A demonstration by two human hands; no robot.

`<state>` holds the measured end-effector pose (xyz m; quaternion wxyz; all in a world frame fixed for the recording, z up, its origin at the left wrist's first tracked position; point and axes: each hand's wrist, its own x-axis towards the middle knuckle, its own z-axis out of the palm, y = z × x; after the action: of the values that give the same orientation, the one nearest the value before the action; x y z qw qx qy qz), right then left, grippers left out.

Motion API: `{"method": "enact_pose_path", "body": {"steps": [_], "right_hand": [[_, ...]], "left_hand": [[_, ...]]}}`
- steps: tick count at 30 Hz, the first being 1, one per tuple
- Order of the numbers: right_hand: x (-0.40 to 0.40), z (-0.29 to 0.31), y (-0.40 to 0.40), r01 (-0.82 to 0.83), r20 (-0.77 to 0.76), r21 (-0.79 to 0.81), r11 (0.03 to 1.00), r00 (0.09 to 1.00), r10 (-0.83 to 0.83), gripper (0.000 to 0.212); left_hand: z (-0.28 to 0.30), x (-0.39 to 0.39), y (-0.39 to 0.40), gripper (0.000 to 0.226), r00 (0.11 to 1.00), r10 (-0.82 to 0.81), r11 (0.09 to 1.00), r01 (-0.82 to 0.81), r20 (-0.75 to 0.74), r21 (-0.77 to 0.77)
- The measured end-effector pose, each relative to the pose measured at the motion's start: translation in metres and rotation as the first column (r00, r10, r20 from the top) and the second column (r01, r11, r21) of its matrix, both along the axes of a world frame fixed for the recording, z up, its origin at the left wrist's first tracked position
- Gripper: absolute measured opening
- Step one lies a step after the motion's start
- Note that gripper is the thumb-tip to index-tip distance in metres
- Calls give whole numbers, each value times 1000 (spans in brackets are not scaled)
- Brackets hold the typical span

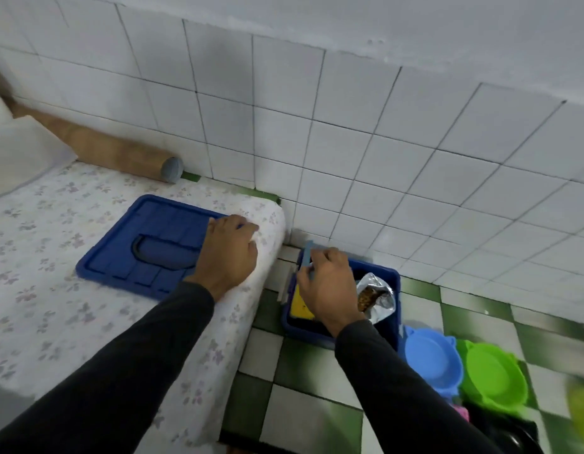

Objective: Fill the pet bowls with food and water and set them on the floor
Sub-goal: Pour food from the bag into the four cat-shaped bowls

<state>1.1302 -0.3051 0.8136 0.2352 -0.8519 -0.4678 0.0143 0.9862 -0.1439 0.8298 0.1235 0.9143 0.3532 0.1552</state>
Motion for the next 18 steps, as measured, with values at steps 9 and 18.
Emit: {"method": "enact_pose_path", "body": {"steps": [9, 18], "right_hand": [[56, -14, -107, 212, 47, -237, 948, 977, -207, 44], [59, -32, -151, 55, -117, -435, 899, 986, -117, 45]], "left_hand": [[-20, 96, -81, 36, 953, -301, 950, 303, 39, -78], [-41, 150, -136, 34, 924, -378, 895, 348, -60, -277]]}}
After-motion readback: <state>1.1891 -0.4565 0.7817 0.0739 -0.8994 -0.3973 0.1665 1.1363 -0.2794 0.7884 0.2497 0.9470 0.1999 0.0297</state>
